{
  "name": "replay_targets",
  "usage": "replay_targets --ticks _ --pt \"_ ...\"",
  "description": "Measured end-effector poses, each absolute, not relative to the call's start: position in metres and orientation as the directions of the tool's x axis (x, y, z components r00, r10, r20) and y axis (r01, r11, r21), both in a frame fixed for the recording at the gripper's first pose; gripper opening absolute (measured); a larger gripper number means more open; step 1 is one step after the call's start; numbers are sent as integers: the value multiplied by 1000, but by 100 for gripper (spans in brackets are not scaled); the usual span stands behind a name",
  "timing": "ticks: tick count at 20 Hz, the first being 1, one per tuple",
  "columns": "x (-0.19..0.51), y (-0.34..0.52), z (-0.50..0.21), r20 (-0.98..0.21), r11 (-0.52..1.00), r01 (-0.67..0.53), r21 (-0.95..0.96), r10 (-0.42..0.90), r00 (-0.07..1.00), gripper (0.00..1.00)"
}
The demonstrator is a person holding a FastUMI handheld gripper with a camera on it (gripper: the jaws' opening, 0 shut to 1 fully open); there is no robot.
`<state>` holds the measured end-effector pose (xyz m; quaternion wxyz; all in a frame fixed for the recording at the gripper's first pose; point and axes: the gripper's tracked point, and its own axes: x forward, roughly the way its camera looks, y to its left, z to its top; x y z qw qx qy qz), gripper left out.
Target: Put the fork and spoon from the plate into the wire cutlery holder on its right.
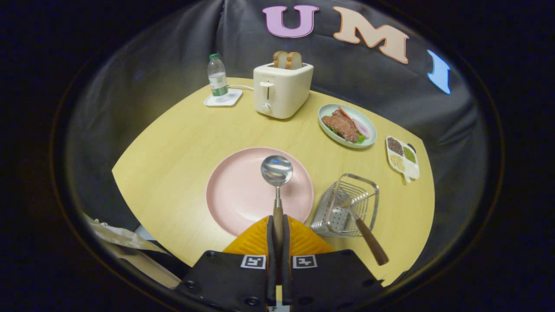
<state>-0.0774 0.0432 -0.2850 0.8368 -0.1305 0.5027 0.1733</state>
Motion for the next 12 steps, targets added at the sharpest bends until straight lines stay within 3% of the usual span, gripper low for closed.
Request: replay_targets --ticks 12 --pt "-76 -29 -251 -910 871 -469 -146 68 409 8"
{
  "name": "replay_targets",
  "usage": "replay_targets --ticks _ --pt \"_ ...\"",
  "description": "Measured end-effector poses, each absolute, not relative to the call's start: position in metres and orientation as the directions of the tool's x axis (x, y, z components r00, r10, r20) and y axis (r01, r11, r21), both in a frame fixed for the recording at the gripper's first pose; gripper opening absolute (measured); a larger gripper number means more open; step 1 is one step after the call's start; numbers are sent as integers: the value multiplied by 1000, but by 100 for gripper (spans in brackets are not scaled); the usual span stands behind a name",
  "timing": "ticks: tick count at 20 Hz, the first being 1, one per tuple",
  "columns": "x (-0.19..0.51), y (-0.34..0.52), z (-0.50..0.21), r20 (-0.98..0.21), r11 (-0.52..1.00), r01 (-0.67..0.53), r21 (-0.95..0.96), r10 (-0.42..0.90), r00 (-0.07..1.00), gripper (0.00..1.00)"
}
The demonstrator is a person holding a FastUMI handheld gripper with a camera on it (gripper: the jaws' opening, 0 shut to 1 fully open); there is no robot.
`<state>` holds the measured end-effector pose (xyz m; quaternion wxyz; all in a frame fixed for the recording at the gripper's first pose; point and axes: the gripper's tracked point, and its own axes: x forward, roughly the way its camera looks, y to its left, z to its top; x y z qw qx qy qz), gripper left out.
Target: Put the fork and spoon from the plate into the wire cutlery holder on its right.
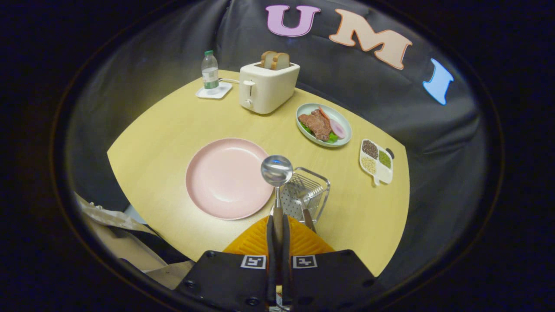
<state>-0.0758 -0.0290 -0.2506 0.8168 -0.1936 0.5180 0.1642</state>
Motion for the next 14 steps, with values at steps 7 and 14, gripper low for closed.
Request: replay_targets --ticks 7,14 --pt "-82 -61 -255 -933 873 -452 -183 -10 360 8" --pt "-80 -59 -263 -946 871 -458 -177 -22 323 12"
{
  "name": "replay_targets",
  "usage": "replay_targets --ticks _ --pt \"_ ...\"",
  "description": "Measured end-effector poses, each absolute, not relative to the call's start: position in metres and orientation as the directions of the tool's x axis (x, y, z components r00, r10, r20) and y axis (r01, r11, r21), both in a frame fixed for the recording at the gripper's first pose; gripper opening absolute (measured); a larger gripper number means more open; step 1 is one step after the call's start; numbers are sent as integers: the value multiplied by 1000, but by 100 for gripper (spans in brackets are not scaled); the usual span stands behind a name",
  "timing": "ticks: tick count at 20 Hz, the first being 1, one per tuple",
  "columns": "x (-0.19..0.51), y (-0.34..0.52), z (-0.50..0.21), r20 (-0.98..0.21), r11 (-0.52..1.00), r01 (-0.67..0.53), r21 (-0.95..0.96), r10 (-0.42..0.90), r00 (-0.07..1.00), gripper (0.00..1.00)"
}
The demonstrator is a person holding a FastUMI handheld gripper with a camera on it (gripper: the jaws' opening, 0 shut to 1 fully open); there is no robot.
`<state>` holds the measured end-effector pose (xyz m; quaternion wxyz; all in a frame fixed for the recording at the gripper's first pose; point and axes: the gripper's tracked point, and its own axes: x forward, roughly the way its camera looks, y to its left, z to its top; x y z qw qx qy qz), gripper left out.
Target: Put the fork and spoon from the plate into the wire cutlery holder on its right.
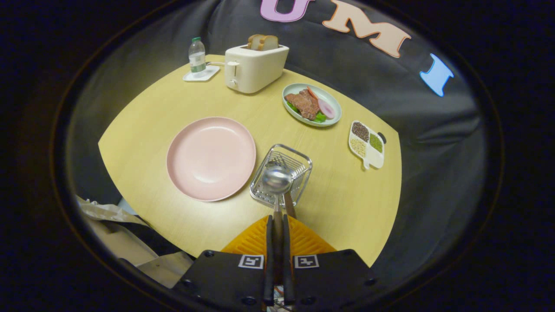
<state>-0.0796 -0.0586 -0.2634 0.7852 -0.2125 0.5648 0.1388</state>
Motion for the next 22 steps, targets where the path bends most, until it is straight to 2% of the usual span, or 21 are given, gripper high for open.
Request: replay_targets --ticks 6,12,22 --pt "-65 -52 -259 -933 873 -452 -183 -10 359 21" --pt "-52 -35 -243 -891 897 -412 -159 49 451 100" --pt "-35 24 -185 -628 959 -272 -76 166 760 100"
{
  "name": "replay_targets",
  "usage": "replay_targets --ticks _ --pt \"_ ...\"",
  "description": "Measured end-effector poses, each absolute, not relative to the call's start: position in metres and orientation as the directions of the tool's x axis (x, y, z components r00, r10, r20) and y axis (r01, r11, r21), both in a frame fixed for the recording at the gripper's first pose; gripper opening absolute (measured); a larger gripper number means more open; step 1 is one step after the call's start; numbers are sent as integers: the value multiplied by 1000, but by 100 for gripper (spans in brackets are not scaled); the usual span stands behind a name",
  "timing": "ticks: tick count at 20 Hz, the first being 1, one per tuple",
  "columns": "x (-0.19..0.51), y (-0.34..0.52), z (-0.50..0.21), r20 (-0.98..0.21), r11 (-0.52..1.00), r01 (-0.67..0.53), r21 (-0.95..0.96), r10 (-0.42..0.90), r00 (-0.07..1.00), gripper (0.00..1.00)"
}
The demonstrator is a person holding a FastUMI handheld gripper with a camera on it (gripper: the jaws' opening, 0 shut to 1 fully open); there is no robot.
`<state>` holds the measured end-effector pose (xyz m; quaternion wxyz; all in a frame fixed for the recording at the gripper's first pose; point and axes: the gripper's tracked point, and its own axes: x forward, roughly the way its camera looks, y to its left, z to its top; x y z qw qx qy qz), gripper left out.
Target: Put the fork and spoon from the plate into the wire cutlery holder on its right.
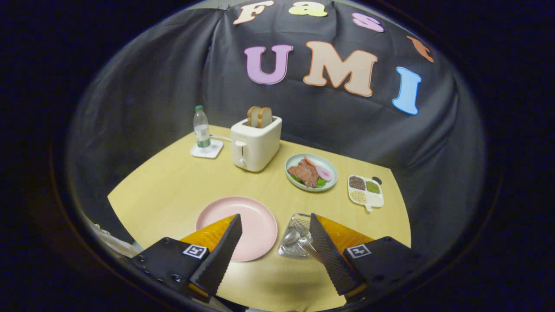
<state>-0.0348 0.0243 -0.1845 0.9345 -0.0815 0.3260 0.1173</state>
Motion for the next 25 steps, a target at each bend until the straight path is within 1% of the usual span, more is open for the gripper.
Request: replay_targets --ticks 2,5,8,13,18,21,25 --pt "-28 31 -165 -540 972 -229 -51 166 825 100" --pt "-28 39 -149 -446 981 -193 -24 162 880 100" --pt "-25 36 -128 -334 990 -136 -43 114 936 100" --pt "-31 35 -99 -194 997 -74 -30 67 979 100" --pt "-32 25 -81 -123 1000 -3 0 3 992 100" --pt "-28 23 -71 -96 1000 2 24 0 995 100" --pt "-27 20 -64 -82 1000 -5 10 6 997 100"
